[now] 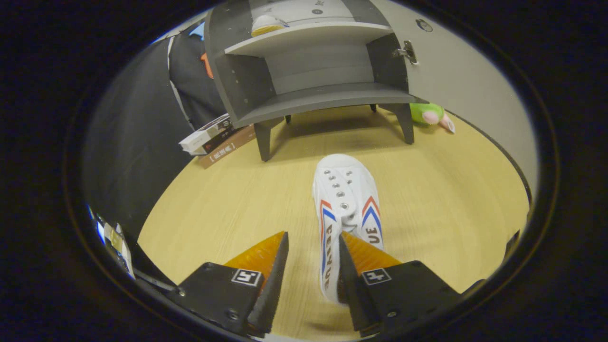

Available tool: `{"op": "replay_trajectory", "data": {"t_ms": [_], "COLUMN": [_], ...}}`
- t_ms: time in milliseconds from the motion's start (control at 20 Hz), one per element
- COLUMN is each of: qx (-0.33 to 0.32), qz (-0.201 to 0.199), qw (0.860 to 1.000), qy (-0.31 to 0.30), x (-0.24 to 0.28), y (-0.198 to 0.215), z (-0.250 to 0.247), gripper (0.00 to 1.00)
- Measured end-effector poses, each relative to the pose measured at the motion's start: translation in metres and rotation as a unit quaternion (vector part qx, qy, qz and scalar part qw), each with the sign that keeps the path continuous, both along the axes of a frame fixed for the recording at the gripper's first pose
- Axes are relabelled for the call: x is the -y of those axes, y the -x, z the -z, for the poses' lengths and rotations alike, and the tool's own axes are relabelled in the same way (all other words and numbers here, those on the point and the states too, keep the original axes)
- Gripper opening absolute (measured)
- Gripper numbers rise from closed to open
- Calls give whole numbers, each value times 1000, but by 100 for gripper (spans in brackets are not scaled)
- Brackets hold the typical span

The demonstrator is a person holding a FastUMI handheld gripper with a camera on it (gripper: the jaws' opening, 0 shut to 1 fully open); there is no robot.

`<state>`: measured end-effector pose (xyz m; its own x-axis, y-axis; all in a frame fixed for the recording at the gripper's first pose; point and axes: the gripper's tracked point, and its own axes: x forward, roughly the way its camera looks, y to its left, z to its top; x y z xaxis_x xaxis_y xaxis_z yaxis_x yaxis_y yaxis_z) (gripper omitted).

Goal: Open the shoe cabinet door, grab the shoes and put them into the shoe cabinet, then close the shoe cabinet door.

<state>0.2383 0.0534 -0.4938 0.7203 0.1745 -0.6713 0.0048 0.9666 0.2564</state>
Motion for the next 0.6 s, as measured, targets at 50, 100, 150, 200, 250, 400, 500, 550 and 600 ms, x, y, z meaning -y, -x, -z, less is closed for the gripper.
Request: {"op": "replay_trajectory", "data": {"t_ms": [50, 100, 150, 200, 250, 400, 500, 550, 600], "qx": [17, 34, 45, 55, 66, 96, 120, 125, 127], "qz": [7, 18, 27, 31, 32, 40, 47, 46, 42], "qw": [1000, 999, 999, 998, 997, 995, 992, 991, 991], "qy": [0, 3, 12, 16, 11, 7, 6, 10, 13], "x": [3, 6, 11, 14, 14, 15, 21, 22, 21], "y": [-8, -14, -14, -15, -15, -21, -21, -21, -22], "z": [3, 5, 6, 6, 2, -2, -9, -10, -7], "gripper": [55, 44, 32, 21, 15, 7, 7, 7, 7]}}
